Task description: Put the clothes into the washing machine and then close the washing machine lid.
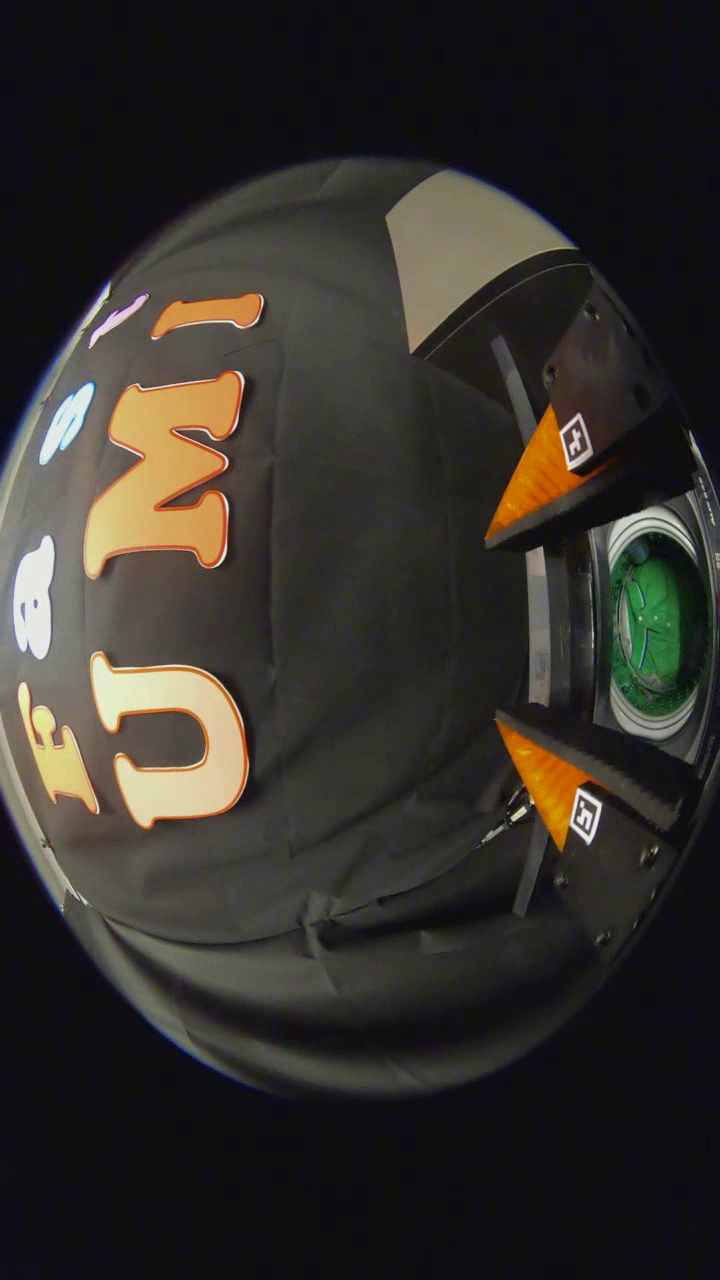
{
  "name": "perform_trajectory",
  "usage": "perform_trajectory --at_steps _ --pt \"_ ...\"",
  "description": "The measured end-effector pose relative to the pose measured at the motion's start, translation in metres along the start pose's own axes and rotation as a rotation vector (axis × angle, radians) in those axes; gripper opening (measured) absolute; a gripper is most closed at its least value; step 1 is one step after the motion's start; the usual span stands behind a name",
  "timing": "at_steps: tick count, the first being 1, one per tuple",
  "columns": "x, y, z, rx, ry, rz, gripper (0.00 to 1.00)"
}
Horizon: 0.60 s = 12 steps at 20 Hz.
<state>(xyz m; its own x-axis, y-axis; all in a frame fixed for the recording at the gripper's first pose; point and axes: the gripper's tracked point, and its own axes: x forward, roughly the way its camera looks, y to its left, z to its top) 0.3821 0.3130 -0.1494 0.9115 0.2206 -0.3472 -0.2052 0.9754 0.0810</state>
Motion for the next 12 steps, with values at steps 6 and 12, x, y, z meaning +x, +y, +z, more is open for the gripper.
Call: perform_trajectory --at_steps 6,12 --pt "-0.016 -0.002 -0.023 -0.009 -0.059 -0.021 0.99" --pt "-0.022 -0.015 -0.063 0.007 -0.022 -0.026 0.99"
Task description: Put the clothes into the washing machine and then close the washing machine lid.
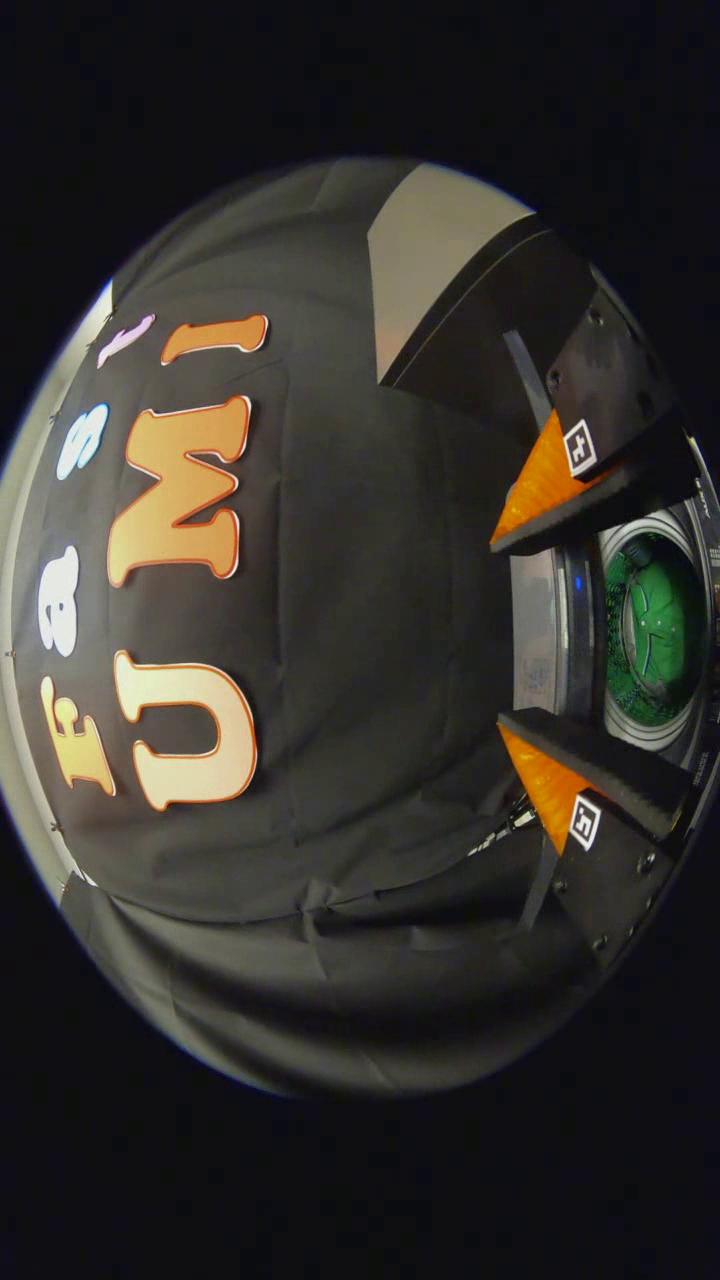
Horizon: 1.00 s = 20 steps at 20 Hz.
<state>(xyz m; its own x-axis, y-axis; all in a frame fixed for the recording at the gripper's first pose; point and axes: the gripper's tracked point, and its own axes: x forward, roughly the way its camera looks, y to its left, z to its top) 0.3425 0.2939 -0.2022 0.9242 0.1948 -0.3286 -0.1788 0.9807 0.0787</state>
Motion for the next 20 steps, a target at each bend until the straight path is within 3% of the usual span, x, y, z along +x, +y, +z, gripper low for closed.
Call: perform_trajectory --at_steps 5,15,17,20 --pt "0.006 -0.011 -0.073 0.050 0.123 0.017 0.99" --pt "0.009 -0.017 -0.156 0.093 0.302 0.031 0.99" --pt "0.003 -0.016 -0.156 0.085 0.312 0.047 0.99" --pt "-0.024 -0.018 -0.108 0.073 0.236 0.084 0.99"
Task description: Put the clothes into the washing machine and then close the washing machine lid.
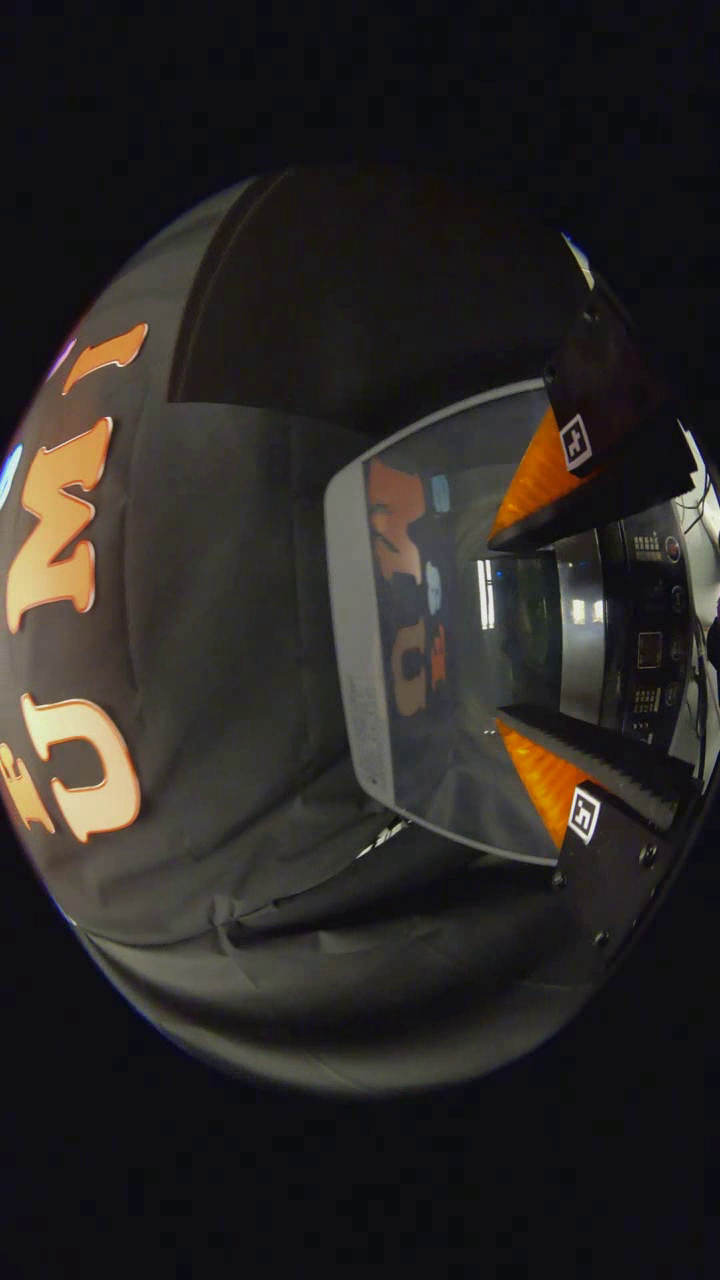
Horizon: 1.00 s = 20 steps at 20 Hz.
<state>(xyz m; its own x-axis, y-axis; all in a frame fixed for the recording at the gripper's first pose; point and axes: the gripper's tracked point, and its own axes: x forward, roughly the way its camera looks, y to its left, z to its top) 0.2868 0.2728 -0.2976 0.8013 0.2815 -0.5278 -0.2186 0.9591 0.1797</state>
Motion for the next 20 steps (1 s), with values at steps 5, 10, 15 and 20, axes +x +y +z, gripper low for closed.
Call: perform_trajectory --at_steps 5,10,15,20 --pt "-0.116 -0.009 0.101 -0.057 -0.240 0.046 0.98" --pt "-0.223 -0.068 0.161 -0.052 -0.406 0.012 0.98" --pt "-0.328 -0.156 0.186 -0.112 -0.485 -0.081 0.98" --pt "-0.393 -0.220 0.183 -0.110 -0.532 -0.091 0.98"
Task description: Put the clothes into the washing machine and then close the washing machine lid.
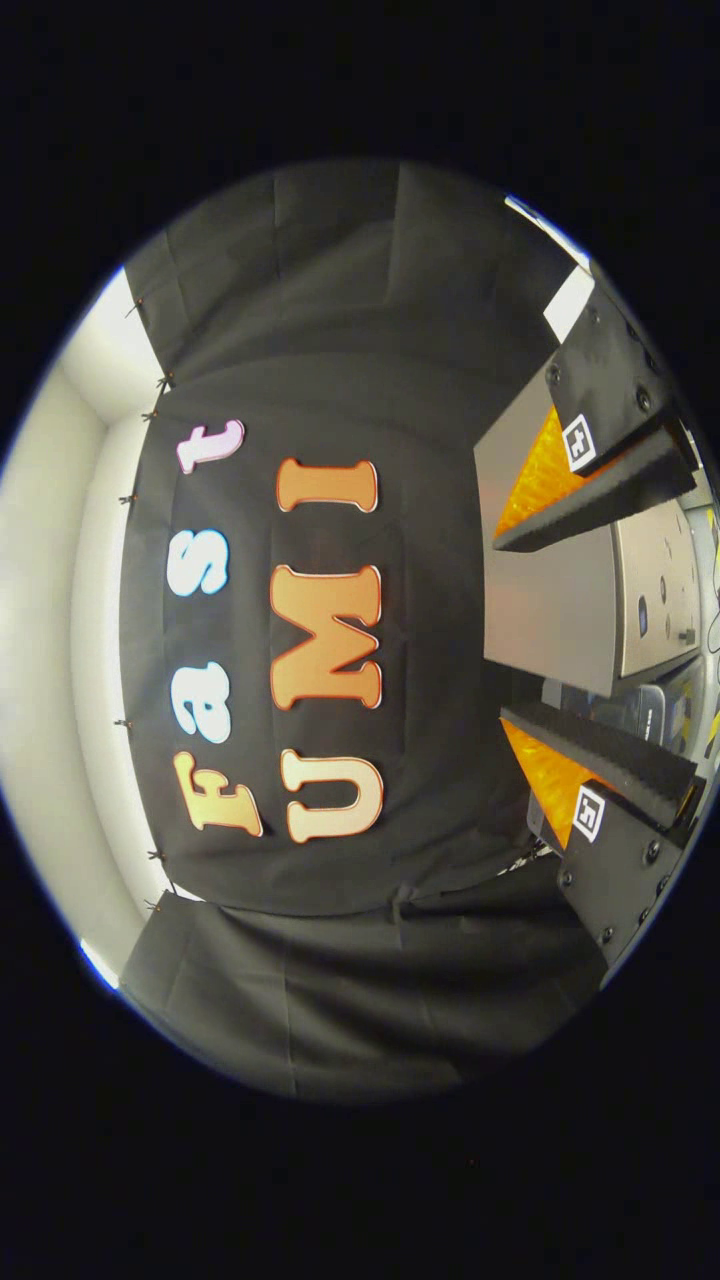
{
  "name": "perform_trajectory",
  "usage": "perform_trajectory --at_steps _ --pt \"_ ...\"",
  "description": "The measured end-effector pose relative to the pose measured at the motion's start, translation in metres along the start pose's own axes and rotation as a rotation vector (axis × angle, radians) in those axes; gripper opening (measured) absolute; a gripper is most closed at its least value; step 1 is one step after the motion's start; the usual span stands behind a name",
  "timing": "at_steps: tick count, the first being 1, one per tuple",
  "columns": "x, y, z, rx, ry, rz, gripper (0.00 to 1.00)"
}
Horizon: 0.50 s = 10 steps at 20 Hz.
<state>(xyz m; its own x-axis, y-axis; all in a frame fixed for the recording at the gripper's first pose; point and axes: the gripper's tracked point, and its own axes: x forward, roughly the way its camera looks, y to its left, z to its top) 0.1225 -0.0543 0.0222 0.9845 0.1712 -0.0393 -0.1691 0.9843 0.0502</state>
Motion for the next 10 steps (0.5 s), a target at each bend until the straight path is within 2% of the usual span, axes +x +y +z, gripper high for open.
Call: perform_trajectory --at_steps 4,10 --pt "-0.025 -0.041 0.004 0.040 -0.003 -0.009 0.98" --pt "-0.032 -0.049 0.021 0.030 -0.053 -0.032 0.98"
